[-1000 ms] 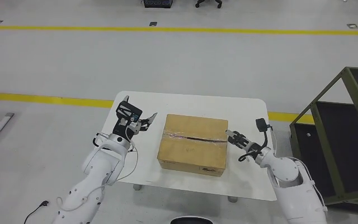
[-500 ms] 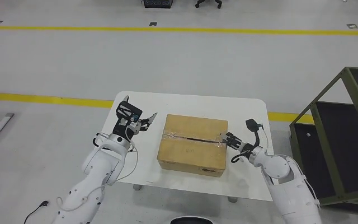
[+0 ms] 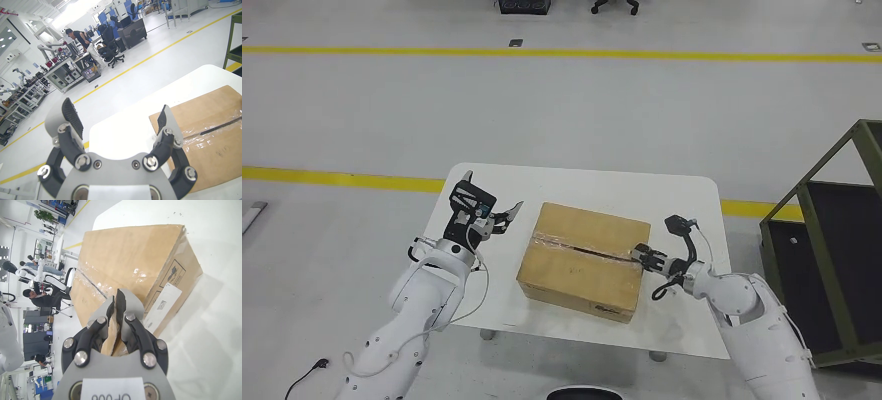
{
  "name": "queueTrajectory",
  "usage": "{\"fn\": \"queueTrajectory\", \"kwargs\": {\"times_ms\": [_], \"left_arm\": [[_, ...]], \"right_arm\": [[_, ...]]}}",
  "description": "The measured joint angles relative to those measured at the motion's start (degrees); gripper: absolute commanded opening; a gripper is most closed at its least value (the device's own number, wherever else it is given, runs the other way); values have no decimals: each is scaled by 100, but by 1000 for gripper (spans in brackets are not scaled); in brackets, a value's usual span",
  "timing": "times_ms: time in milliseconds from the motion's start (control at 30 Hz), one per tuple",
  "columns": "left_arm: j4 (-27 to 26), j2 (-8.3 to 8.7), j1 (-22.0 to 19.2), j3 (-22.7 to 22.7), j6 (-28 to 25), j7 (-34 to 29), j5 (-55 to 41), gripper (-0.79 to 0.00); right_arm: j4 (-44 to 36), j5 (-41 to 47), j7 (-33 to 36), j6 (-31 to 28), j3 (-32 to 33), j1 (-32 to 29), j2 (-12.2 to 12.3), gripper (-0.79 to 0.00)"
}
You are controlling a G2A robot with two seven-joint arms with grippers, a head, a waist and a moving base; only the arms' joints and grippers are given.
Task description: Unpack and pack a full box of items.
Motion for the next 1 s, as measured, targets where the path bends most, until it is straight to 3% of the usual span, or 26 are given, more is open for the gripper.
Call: {"fn": "queueTrajectory", "kwargs": {"times_ms": [300, 1000], "left_arm": [[0, 0, 0, 0, 0, 0, 0, 0], [0, 0, 0, 0, 0, 0, 0, 0]], "right_arm": [[22, 303, 60, -129, -41, 118, 20, -785], [-947, 825, -341, -207, -187, -85, 46, -785]]}}
